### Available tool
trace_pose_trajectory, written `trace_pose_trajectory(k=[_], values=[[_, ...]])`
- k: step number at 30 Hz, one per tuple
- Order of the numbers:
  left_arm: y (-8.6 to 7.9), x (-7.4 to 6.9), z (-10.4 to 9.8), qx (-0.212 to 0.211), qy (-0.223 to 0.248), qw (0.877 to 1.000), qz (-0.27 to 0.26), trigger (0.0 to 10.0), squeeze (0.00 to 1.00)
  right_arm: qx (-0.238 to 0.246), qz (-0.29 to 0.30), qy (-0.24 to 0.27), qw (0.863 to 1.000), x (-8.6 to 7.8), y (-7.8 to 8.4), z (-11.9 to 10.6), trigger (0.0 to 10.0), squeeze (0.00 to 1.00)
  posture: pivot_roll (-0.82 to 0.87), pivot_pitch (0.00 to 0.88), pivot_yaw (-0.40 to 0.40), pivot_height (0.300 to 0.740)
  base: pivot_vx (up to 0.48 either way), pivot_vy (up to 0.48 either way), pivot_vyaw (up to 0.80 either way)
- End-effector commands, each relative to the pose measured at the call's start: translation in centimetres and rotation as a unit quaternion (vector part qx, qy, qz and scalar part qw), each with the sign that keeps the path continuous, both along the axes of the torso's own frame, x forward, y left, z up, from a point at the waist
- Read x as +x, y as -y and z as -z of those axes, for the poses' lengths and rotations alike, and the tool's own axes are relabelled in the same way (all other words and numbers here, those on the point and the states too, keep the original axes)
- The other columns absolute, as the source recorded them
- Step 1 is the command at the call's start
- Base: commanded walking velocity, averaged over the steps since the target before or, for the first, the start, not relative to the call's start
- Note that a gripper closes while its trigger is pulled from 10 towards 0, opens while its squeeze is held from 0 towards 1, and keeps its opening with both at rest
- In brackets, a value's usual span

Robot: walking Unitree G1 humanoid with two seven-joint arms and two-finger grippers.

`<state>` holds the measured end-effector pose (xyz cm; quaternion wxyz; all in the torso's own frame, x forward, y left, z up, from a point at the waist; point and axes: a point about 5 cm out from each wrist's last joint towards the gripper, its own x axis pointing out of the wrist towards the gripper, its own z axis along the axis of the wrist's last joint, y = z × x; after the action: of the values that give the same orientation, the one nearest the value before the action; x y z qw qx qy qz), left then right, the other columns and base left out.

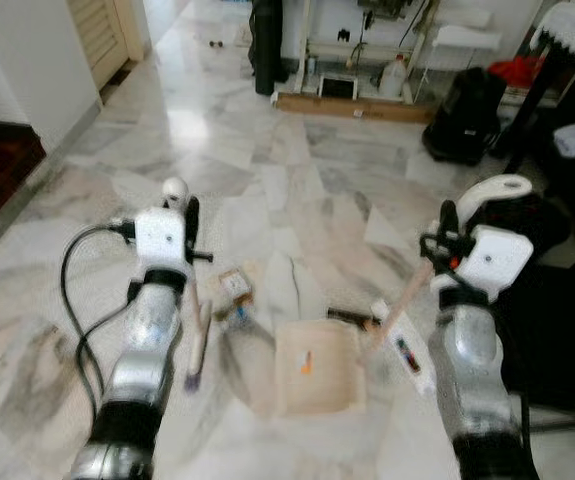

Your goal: Sweep floor

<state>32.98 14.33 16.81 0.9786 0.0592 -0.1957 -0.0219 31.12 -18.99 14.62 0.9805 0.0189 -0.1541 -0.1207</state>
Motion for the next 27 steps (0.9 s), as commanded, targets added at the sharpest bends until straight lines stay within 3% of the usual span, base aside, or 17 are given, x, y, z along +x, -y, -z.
trace_pose_trajectory(k=[1, 12, 23, 27], values=[[-0.23, 0.08, -1.17, -0.005, 0.024, 1.0, 0.0, 10.0, 0.0, -0.007, -0.004, 0.033, 0.999, 0.13, -0.24, -1.45, 10.0, 0.0, 0.07, 0.093, -0.056, 0.74, 0.251, 0.3, 0.0], [-0.3, 0.11, -1.21, -0.005, 0.024, 1.0, -0.003, 10.0, 0.0, -0.005, -0.004, 0.033, 0.999, 0.14, -0.29, -1.4, 10.0, 0.0, 0.07, 0.096, -0.055, 0.74, 0.046, 0.408, 0.0], [-0.26, 0.13, -1.3, -0.004, 0.026, 1.0, -0.004, 10.0, 0.0, -0.006, -0.005, 0.033, 0.999, 0.17, -0.28, -1.42, 10.0, 0.0, 0.07, 0.095, -0.056, 0.74, 0.269, 0.382, 0.0], [-0.25, 0.12, -1.35, 0.003, 0.029, 1.0, -0.005, 10.0, 0.0, -0.005, -0.006, 0.033, 0.999, 0.16, -0.35, -1.44, 10.0, 0.0, 0.08, 0.096, -0.057, 0.74, 0.327, 0.0, 0.0]])
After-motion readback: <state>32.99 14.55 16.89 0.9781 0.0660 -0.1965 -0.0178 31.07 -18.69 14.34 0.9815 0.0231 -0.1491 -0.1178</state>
